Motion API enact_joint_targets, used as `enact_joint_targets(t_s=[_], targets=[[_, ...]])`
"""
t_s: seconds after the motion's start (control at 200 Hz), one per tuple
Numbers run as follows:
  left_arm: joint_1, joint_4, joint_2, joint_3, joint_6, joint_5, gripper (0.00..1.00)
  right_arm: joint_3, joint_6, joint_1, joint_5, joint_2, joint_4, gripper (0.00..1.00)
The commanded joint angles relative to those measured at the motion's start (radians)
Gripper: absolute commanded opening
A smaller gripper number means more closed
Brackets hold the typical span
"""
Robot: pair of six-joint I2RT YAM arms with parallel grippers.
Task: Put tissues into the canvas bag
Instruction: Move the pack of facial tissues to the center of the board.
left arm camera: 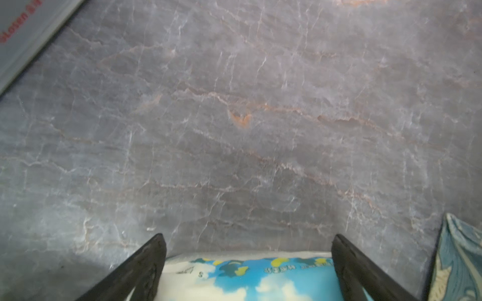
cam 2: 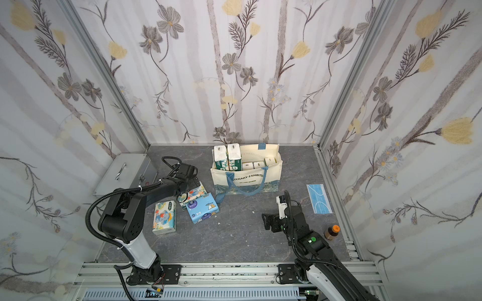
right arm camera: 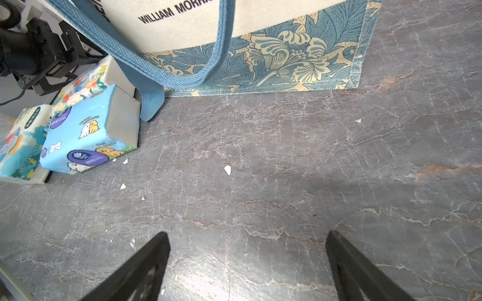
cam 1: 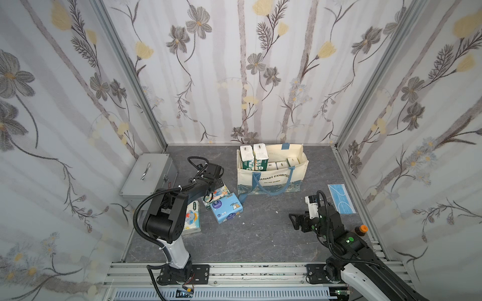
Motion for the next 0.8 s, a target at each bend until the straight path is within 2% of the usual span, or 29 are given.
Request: enact_joint_targets(t_s=[0.0, 0.245, 0.415, 0.67, 0.794], targets=[[-0.023, -0.024, -0.051, -0.039, -0.06, 0.094, 1.0, -0.003, -0.012, 0.002, -0.007, -0.011, 0.038, 0.94], [-0.163, -0.083, -0.167, -0.089, -0.134, 0.131, 1.0, -0.01, -0.01, 0.002, -0.002, -0.034, 0.029, 0.94], [-0.261, -0.074, -0.228, -0.163, -0.254, 0.148, 1.0, -0.015, -0.008, 0.001, 0.005, -0.054, 0.025, 0.94], [-0.466, 0.041, -0.238, -0.236, -0.486, 0.195, 1.0, -0.015, -0.008, 0.001, 0.008, -0.049, 0.026, 0.94], [-0.558, 0.103, -0.232, -0.204, -0.528, 0.205, 1.0, -0.016, -0.008, 0.001, 0.01, -0.05, 0.026, 0.94]])
